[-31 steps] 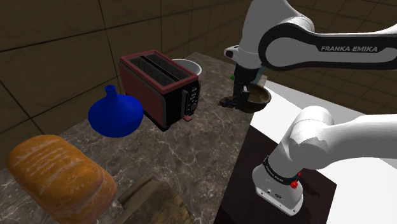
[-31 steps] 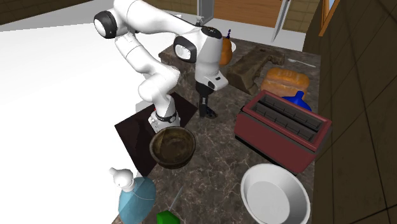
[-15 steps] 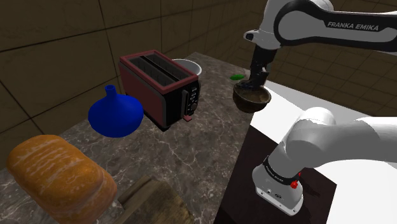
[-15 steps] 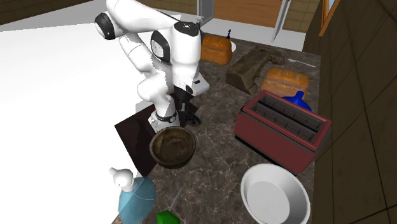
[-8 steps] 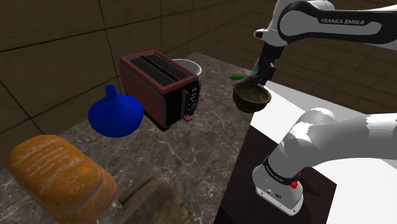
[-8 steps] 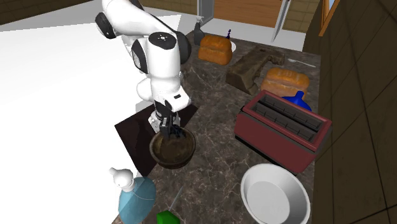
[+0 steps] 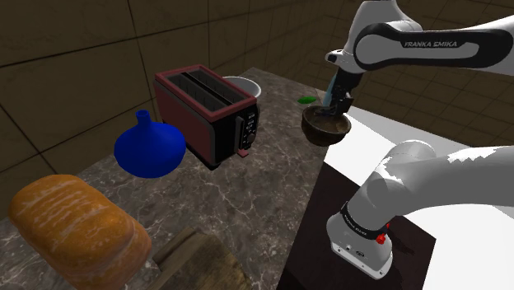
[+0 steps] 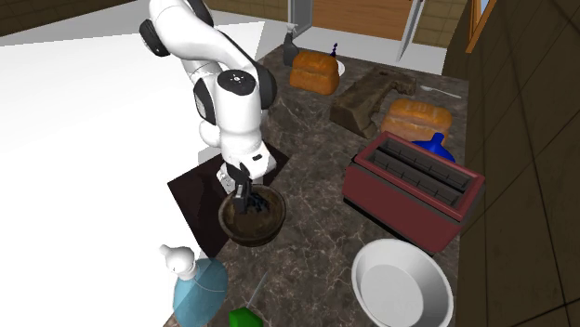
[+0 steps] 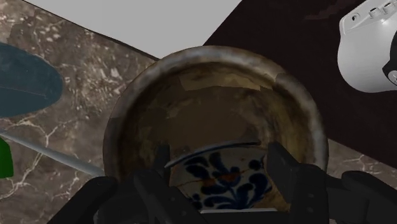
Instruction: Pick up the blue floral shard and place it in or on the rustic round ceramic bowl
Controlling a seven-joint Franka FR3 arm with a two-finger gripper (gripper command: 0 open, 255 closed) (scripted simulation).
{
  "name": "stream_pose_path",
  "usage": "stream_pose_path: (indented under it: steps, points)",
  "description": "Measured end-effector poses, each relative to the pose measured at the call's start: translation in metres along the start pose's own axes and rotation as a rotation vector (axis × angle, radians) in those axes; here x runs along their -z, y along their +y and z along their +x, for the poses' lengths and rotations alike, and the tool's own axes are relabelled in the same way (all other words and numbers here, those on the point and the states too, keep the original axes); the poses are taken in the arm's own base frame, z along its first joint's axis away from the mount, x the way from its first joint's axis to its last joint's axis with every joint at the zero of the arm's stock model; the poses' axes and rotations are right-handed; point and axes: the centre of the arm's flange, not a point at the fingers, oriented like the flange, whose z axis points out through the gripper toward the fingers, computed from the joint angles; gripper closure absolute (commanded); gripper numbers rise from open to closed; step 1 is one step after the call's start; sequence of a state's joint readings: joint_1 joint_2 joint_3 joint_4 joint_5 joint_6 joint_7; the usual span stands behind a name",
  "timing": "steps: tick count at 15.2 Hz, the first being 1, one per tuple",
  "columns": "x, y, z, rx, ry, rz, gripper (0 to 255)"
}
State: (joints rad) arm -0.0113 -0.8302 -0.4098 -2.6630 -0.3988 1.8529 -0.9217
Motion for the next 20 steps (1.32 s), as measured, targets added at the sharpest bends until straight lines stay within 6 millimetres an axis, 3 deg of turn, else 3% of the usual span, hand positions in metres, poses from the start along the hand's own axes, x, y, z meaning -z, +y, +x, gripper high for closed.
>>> stream_pose_path:
  steps: [5, 11, 12, 18, 20]
  points:
    - [-0.024, -0.001, 0.002, 0.0, 0.0, 0.0, 255]
    - [-0.027, -0.001, 0.001, 0.0, 0.0, 0.0, 255]
    - [-0.027, -0.001, 0.001, 0.0, 0.0, 0.0, 0]
    - [-0.027, -0.001, 0.001, 0.0, 0.0, 0.0, 0]
    - [-0.01, -0.002, 0.003, 0.0, 0.001, -0.002, 0]
